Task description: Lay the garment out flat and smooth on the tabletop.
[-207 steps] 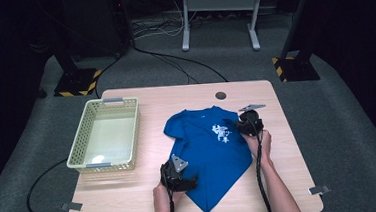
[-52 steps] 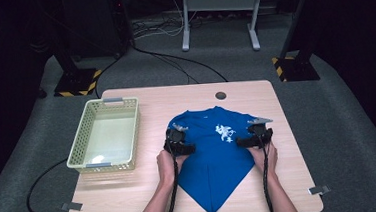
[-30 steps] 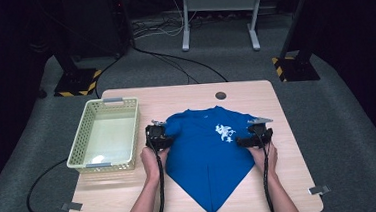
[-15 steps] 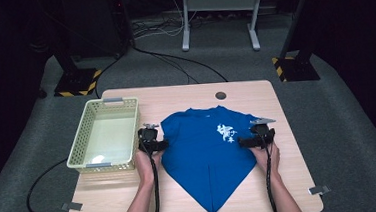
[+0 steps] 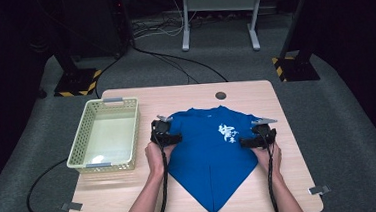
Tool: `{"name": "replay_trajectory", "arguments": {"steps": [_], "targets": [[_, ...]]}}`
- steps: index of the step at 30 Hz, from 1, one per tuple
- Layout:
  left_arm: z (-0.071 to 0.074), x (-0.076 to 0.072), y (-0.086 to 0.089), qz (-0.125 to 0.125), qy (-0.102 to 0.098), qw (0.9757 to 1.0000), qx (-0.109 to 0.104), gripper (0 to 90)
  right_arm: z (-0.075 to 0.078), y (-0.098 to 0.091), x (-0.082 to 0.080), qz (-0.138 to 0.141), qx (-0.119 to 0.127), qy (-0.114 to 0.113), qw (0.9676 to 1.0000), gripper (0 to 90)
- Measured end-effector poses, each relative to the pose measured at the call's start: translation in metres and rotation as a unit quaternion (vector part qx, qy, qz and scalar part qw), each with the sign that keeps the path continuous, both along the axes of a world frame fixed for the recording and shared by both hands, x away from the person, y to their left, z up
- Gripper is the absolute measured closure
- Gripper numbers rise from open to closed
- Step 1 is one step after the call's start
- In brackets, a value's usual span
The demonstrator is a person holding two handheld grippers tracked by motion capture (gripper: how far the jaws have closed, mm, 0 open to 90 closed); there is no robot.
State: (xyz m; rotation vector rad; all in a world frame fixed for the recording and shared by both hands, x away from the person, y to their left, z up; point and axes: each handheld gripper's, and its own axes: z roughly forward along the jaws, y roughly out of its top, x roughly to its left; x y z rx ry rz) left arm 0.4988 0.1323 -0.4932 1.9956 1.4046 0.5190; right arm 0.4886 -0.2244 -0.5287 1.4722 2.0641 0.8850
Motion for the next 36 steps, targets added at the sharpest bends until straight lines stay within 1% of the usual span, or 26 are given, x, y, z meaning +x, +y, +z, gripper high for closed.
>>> {"name": "replay_trajectory", "arguments": {"steps": [2, 3, 4, 7, 8, 9, 10, 11, 12, 13, 15, 17, 20, 23, 24, 30, 36], "targets": [[-0.003, 0.006, -0.007, -0.002, -0.002, 0.9999, 0.012, 34.3, 0.000, -0.001, 0.000, 0.001, -0.001, -0.001, 1.0000, 0.5], [-0.004, 0.009, -0.010, -0.004, -0.002, 0.9997, 0.024, 35.5, 0.000, -0.001, 0.000, 0.000, 0.000, -0.001, 1.0000, 0.5], [-0.006, 0.011, -0.013, -0.004, -0.005, 0.9996, 0.028, 36.1, 0.000, -0.001, 0.000, 0.000, 0.000, -0.001, 1.0000, 0.5], [-0.010, 0.018, -0.019, -0.005, 0.000, 0.9990, 0.044, 41.0, 0.000, -0.001, 0.000, -0.001, 0.000, -0.001, 1.0000, 0.5], [-0.012, 0.020, -0.021, -0.005, 0.003, 0.9987, 0.052, 44.4, 0.000, -0.001, 0.000, -0.002, 0.000, -0.001, 1.0000, 0.5], [-0.012, 0.020, -0.021, -0.005, 0.003, 0.9987, 0.052, 46.4, 0.000, -0.001, 0.000, -0.002, 0.000, -0.002, 1.0000, 0.5], [-0.014, 0.022, -0.022, -0.003, 0.004, 0.9986, 0.053, 46.4, 0.000, -0.001, 0.000, -0.002, 0.000, -0.002, 1.0000, 0.5], [-0.016, 0.024, -0.023, -0.004, 0.007, 0.9983, 0.057, 49.5, 0.000, -0.001, 0.000, -0.002, 0.000, -0.001, 1.0000, 0.5], [-0.016, 0.024, -0.022, -0.004, 0.006, 0.9988, 0.049, 52.9, 0.000, -0.001, 0.000, -0.002, 0.000, -0.002, 1.0000, 0.5], [-0.016, 0.024, -0.022, -0.007, 0.006, 0.9989, 0.046, 58.6, 0.000, -0.001, 0.000, -0.002, 0.000, -0.001, 1.0000, 0.5], [-0.016, 0.024, -0.023, -0.011, 0.005, 0.9987, 0.049, 69.3, 0.000, -0.001, 0.000, -0.003, 0.000, -0.001, 1.0000, 0.5], [-0.016, 0.024, -0.020, -0.009, 0.006, 0.9991, 0.041, 75.7, 0.000, -0.001, 0.000, -0.004, 0.000, -0.001, 1.0000, 0.5], [-0.016, 0.026, -0.011, -0.004, 0.011, 0.9998, 0.016, 82.3, 0.000, -0.001, 0.001, -0.009, 0.000, -0.001, 1.0000, 0.2], [-0.015, 0.027, -0.003, 0.001, 0.014, 0.9999, -0.008, 83.6, 0.000, -0.002, 0.001, -0.008, -0.001, -0.001, 1.0000, 0.2], [-0.015, 0.027, -0.001, 0.003, 0.015, 0.9998, -0.012, 83.8, 0.000, -0.003, 0.001, -0.007, 0.000, -0.001, 1.0000, 0.2], [-0.012, 0.025, 0.004, 0.008, 0.007, 0.9997, -0.022, 84.0, 0.000, -0.006, 0.002, -0.006, 0.000, 0.001, 1.0000, 0.1], [-0.008, 0.024, 0.006, 0.002, 0.005, 0.9995, -0.032, 83.7, 0.000, -0.009, 0.003, -0.006, -0.001, 0.001, 1.0000, 0.1]]}}
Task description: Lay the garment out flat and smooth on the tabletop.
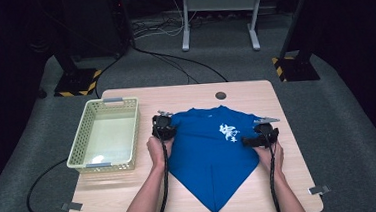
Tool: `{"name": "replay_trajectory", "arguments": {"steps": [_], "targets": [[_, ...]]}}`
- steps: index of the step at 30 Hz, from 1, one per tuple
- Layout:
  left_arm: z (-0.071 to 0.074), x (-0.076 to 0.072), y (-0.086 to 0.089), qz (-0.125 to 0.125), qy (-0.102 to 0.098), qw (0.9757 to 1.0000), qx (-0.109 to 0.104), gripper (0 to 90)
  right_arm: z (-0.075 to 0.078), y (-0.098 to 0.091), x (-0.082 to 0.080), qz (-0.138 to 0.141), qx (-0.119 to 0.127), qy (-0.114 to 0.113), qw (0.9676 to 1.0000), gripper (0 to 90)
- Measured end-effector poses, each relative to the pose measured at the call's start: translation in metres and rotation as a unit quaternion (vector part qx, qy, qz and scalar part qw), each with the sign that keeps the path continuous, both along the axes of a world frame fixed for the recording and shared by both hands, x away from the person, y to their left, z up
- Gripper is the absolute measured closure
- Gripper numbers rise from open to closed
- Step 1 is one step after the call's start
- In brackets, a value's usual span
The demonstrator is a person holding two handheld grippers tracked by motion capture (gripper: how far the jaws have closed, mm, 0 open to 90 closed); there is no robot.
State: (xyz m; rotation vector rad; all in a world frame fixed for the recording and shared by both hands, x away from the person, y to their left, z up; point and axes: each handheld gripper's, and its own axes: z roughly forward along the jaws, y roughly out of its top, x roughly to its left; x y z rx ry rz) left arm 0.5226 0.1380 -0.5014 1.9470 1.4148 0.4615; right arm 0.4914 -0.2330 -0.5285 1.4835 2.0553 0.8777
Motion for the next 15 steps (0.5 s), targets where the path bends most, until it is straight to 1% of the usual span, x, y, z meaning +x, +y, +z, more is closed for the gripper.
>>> {"name": "replay_trajectory", "arguments": {"steps": [3, 9, 15], "targets": [[0.001, -0.001, 0.001, -0.002, 0.000, 1.0000, -0.008, 83.5, 0.000, -0.001, 0.000, 0.000, 0.000, 0.001, 1.0000, 0.1], [0.002, -0.002, 0.007, 0.003, -0.003, 0.9995, -0.033, 83.0, 0.000, -0.002, 0.001, -0.002, 0.000, 0.000, 1.0000, 0.1], [0.003, -0.002, 0.012, 0.008, -0.002, 0.9991, -0.041, 82.6, 0.000, -0.003, 0.001, -0.004, 0.001, 0.000, 1.0000, 0.1]]}}
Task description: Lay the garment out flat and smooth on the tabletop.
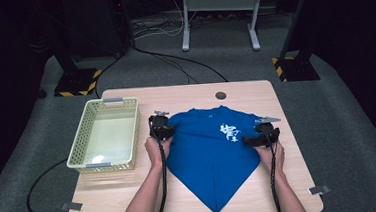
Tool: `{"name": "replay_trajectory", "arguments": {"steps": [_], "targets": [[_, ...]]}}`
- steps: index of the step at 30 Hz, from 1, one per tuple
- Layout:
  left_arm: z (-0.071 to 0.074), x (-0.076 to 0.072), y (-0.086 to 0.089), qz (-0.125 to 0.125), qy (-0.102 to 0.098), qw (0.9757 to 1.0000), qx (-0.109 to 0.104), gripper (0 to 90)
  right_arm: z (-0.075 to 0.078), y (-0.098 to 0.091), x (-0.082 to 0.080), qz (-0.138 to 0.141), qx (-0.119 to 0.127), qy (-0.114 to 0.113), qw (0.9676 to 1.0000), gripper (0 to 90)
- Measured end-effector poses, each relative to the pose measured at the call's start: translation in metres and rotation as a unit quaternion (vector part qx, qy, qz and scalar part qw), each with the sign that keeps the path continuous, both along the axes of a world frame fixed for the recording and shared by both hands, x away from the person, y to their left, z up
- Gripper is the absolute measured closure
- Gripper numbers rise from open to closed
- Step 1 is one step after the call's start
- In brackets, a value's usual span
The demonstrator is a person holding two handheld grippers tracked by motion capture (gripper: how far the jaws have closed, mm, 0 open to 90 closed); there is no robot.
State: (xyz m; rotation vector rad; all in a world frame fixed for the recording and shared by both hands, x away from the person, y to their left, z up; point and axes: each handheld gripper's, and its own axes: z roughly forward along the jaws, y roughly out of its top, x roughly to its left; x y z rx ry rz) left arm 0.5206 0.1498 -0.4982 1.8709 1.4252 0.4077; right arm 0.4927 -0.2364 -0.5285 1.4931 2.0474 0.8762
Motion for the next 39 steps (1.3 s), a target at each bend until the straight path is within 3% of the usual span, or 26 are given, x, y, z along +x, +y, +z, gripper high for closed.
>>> {"name": "replay_trajectory", "arguments": {"steps": [15, 19, 22, 26, 28, 31, 34, 37, 39], "targets": [[-0.004, 0.003, 0.018, 0.034, 0.019, 0.9992, -0.014, 79.0, 0.000, -0.012, 0.001, -0.011, 0.000, 0.000, 0.9999, 0.1], [-0.006, 0.001, 0.023, 0.050, 0.023, 0.9985, 0.002, 77.2, 0.000, -0.016, 0.001, -0.013, 0.000, 0.000, 0.9999, 0.2], [-0.007, -0.001, 0.027, 0.074, 0.028, 0.9968, 0.015, 71.9, 0.000, -0.018, 0.001, -0.016, 0.000, 0.000, 0.9999, 0.2], [-0.009, -0.005, 0.033, 0.097, 0.029, 0.9949, -0.003, 64.0, 0.000, -0.018, 0.001, -0.017, 0.000, 0.001, 0.9999, 0.2], [-0.006, -0.011, 0.033, 0.101, 0.016, 0.9947, -0.014, 58.0, 0.000, -0.018, 0.001, -0.017, 0.000, 0.000, 0.9998, 0.2], [0.005, -0.019, 0.031, 0.102, -0.011, 0.9942, -0.033, 49.2, 0.000, -0.018, 0.001, -0.018, 0.000, 0.000, 0.9998, 0.2], [0.017, -0.021, 0.020, 0.080, -0.030, 0.9957, -0.034, 43.1, 0.000, -0.018, 0.001, -0.020, 0.000, 0.000, 0.9998, 0.2], [0.017, -0.018, 0.005, 0.050, -0.023, 0.9984, -0.017, 39.9, 0.000, -0.018, 0.001, -0.020, 0.000, 0.000, 0.9998, 0.2], [0.010, -0.016, -0.001, 0.042, -0.010, 0.9991, -0.001, 38.9, 0.000, -0.018, 0.001, -0.021, 0.000, 0.000, 0.9998, 0.2]]}}
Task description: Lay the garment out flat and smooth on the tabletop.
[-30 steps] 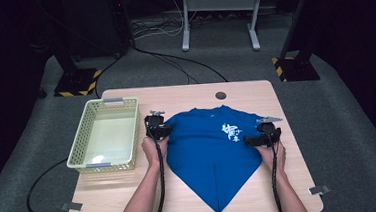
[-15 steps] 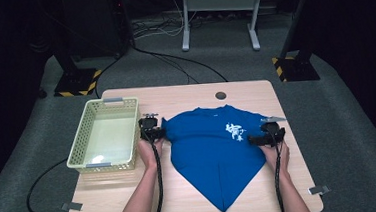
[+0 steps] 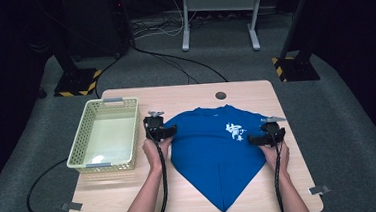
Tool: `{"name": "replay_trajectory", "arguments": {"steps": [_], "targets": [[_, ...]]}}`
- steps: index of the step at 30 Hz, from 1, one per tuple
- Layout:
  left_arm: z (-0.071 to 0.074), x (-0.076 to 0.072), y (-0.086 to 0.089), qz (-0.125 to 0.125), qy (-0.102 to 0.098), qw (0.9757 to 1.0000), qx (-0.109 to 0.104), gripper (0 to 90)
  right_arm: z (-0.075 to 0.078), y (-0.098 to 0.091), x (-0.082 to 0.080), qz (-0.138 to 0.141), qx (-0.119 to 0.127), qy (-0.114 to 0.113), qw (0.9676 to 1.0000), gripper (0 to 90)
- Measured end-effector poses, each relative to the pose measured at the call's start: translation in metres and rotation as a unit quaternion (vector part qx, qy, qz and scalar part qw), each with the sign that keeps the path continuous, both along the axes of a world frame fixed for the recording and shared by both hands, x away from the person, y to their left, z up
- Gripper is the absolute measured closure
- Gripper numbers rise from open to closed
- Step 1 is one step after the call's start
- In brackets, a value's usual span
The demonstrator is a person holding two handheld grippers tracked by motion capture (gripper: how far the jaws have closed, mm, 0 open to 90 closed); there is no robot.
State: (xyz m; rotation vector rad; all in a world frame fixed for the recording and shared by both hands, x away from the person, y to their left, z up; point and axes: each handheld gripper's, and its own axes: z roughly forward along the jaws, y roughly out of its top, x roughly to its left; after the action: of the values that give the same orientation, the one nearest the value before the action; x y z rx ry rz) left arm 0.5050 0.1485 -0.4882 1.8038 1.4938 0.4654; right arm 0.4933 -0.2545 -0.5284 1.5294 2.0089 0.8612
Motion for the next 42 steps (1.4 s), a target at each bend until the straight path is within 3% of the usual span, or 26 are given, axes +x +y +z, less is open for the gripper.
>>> {"name": "replay_trajectory", "arguments": {"steps": [3, 7, 16, 19, 23, 27, 32, 34, 37, 40, 42], "targets": [[-0.010, 0.001, 0.000, 0.003, 0.011, 0.9998, 0.019, 38.5, 0.000, 0.000, 0.000, 0.000, 0.000, 0.000, 1.0000, 0.2], [-0.019, -0.002, 0.011, 0.016, 0.025, 0.9992, 0.025, 38.9, 0.000, 0.000, 0.000, 0.001, 0.000, 0.000, 1.0000, 0.2], [-0.019, -0.023, 0.028, 0.044, 0.029, 0.9977, 0.043, 40.2, 0.000, 0.000, 0.001, 0.000, 0.000, 0.000, 1.0000, 0.1], [-0.018, -0.034, 0.031, 0.040, 0.020, 0.9985, 0.033, 38.8, 0.000, 0.000, 0.001, -0.001, 0.000, 0.000, 1.0000, 0.2], [-0.009, -0.043, 0.026, 0.027, -0.014, 0.9995, 0.008, 33.3, 0.000, 0.000, 0.001, 0.000, 0.000, 0.001, 1.0000, 0.0], [-0.002, -0.033, 0.008, -0.015, -0.030, 0.9994, 0.007, 29.9, 0.001, 0.000, 0.001, 0.006, -0.002, 0.007, 1.0000, 0.0], [-0.010, -0.003, -0.008, -0.042, 0.003, 0.9990, 0.016, 23.1, 0.011, 0.006, 0.001, 0.013, -0.011, -0.006, 0.9998, 0.0], [-0.017, 0.005, -0.009, -0.039, 0.012, 0.9987, 0.031, 21.9, 0.019, 0.011, 0.003, 0.023, -0.007, -0.008, 0.9997, 0.0], [-0.023, 0.009, -0.007, -0.035, 0.017, 0.9988, 0.030, 19.9, 0.021, 0.018, 0.007, 0.033, -0.016, 0.003, 0.9993, 0.0], [-0.030, 0.010, -0.003, -0.038, 0.020, 0.9987, 0.028, 16.7, 0.016, 0.019, 0.012, 0.029, -0.021, 0.018, 0.9992, 0.0], [-0.032, 0.009, 0.002, -0.036, 0.009, 0.9989, 0.030, 15.7, 0.009, 0.020, 0.015, 0.028, -0.025, 0.035, 0.9987, 0.0]]}}
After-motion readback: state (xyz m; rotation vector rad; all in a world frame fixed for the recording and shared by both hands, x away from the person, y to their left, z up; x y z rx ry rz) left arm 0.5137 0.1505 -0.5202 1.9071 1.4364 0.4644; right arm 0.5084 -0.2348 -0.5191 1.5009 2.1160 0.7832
